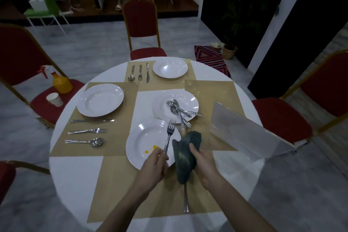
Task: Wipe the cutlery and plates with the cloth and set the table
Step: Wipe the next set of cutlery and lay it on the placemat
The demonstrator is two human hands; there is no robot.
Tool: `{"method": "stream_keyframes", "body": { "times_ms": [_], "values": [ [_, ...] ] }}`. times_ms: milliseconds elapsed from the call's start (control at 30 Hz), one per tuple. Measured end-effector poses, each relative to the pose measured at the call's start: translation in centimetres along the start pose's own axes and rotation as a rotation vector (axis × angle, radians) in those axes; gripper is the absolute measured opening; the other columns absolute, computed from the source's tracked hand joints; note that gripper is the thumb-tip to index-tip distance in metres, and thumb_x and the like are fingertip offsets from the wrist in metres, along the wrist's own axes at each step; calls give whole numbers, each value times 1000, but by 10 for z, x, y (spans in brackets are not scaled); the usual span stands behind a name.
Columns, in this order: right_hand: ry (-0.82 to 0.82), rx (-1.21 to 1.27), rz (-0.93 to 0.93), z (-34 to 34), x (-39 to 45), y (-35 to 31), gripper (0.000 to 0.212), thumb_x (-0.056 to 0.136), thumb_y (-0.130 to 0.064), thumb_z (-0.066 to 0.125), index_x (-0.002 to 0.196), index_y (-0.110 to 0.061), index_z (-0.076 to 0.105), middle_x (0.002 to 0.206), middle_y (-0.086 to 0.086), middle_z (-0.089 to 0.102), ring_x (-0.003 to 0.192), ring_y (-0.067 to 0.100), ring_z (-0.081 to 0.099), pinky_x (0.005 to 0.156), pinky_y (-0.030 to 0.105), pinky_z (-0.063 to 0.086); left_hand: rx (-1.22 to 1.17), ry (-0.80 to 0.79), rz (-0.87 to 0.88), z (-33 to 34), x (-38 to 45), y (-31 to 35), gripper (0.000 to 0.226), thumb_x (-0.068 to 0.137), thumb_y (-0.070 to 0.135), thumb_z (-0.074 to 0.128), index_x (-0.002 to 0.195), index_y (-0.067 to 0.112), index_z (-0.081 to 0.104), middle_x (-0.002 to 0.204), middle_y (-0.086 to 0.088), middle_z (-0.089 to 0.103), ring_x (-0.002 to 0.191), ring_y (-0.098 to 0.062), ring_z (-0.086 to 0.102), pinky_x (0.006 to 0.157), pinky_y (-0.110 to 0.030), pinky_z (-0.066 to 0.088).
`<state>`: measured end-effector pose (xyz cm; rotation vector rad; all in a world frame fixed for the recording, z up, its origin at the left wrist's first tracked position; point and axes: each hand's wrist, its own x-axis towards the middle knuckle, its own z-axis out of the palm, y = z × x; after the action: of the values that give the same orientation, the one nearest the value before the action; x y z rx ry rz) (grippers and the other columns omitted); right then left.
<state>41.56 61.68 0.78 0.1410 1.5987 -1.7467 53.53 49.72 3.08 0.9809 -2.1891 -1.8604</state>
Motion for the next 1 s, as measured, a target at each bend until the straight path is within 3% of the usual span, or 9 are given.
{"method": "stream_keyframes", "body": {
  "times_ms": [133, 233, 333, 400, 567, 700, 767, 900, 1000],
  "values": [
    [-121, 61, 44, 16, -12, -6, 26, 94, -25, 61, 109, -4, 67, 96, 12, 75, 87, 23, 73, 65, 27, 57, -1, -68, 6, 23, 4, 6, 33, 100, 23, 41, 68, 21, 34, 56, 7, 38, 52, -12, 33, 49, -26, 28],
    [10, 54, 40, 14, -10, -13, 27, 92, -21, 65, 107, 1, 67, 87, 13, 75, 75, 23, 73, 59, 27, 55, 35, -90, 21, 30, -1, 9, 30, 100, 21, 41, 71, 18, 37, 57, 6, 42, 50, -9, 34, 50, -24, 30],
    [202, 140, 59, 8, 5, -25, 29, 90, -16, 66, 113, 1, 63, 104, 19, 70, 90, 33, 68, 73, 35, 55, 66, -115, 56, 35, -15, 6, 28, 101, 21, 41, 74, 12, 40, 62, 6, 46, 51, -5, 38, 49, -16, 32],
    [243, 175, 17, 5, 9, -32, 31, 91, -15, 66, 117, 0, 61, 109, 17, 69, 94, 32, 67, 75, 35, 55, 105, -102, 76, 36, -18, 7, 28, 101, 21, 41, 74, 12, 41, 62, 7, 48, 53, -5, 40, 50, -16, 33],
    [1, -4, 43, 28, -7, -10, 24, 89, -19, 68, 104, 1, 69, 87, 12, 74, 76, 22, 71, 62, 26, 54, 135, 43, 82, 27, 0, 17, 28, 100, 15, 41, 73, 12, 39, 61, -1, 43, 57, -14, 36, 56, -30, 31],
    [213, 142, 40, 17, 10, -27, 23, 89, -15, 67, 107, -1, 66, 97, 15, 71, 85, 28, 68, 76, 35, 56, 158, -16, 72, 35, -15, 8, 28, 99, 18, 42, 72, 10, 40, 60, 4, 46, 55, -12, 39, 56, -28, 33],
    [158, 118, 22, 10, 15, -35, 28, 90, -15, 67, 113, 1, 64, 106, 16, 70, 95, 30, 67, 86, 39, 55, 131, -12, 77, 40, -19, 5, 29, 100, 19, 40, 71, 12, 37, 61, 3, 44, 57, -14, 37, 57, -32, 31],
    [-72, -48, 59, 15, -2, -21, 28, 87, -19, 70, 107, 1, 69, 94, 14, 75, 81, 23, 72, 64, 26, 55, 75, 66, 56, 36, -7, 10, 29, 101, 22, 40, 75, 11, 42, 60, 4, 46, 55, -10, 38, 58, -31, 32],
    [59, 119, 68, 11, 2, -27, 17, 87, -14, 69, 99, -2, 68, 92, 14, 73, 79, 25, 70, 70, 31, 56, 142, 18, 59, 38, -10, 10, 30, 100, 22, 41, 71, 16, 42, 57, 9, 45, 52, -7, 38, 56, -29, 33]
  ]
}}
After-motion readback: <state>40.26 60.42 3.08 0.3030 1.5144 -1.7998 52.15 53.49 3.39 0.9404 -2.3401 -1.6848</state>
